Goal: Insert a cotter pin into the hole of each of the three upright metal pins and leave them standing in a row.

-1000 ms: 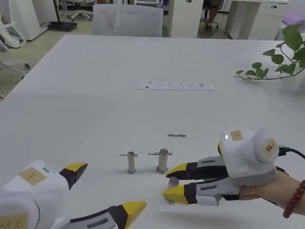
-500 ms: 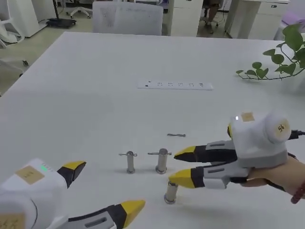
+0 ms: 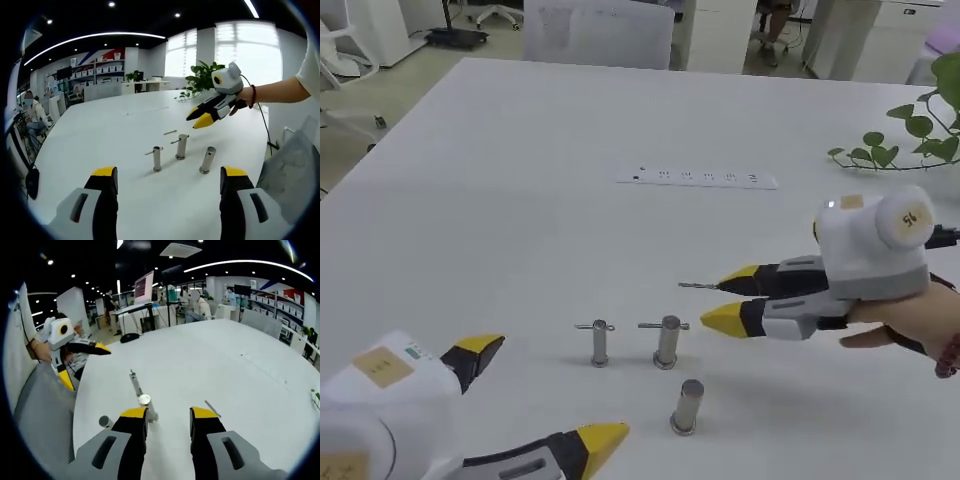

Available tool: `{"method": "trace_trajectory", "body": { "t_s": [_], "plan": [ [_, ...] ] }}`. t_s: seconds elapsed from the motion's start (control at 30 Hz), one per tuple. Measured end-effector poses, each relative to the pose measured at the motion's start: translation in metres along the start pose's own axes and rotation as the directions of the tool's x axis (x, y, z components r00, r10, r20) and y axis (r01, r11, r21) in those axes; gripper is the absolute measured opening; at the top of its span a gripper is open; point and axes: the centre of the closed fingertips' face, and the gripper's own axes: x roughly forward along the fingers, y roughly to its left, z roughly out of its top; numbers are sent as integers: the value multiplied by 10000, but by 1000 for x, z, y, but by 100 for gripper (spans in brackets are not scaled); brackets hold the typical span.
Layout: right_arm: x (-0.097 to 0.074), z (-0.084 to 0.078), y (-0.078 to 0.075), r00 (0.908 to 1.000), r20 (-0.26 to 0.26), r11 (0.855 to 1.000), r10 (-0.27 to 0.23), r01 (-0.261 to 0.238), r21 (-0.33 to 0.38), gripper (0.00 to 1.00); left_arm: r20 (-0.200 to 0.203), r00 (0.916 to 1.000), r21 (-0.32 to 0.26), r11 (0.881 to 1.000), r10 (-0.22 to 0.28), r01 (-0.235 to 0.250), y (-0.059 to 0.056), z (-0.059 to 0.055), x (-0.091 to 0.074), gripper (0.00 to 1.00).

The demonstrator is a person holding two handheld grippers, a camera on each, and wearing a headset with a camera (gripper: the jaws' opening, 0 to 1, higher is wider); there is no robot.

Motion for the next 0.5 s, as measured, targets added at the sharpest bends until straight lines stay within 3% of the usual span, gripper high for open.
{"method": "trace_trajectory", "body": {
  "t_s": [0.37, 0.5],
  "plan": [
    [21, -12, -34, 9952, -876, 9990, -446, 447, -2, 31, 35, 10000, -213, 9997, 85, -84, 7, -1, 0, 83],
    [27, -19, -44, 9906, -1279, 9987, -490, 473, -170, 25, 64, 10000, -264, 9996, 42, -40, 8, -1, 1, 82]
  ]
}}
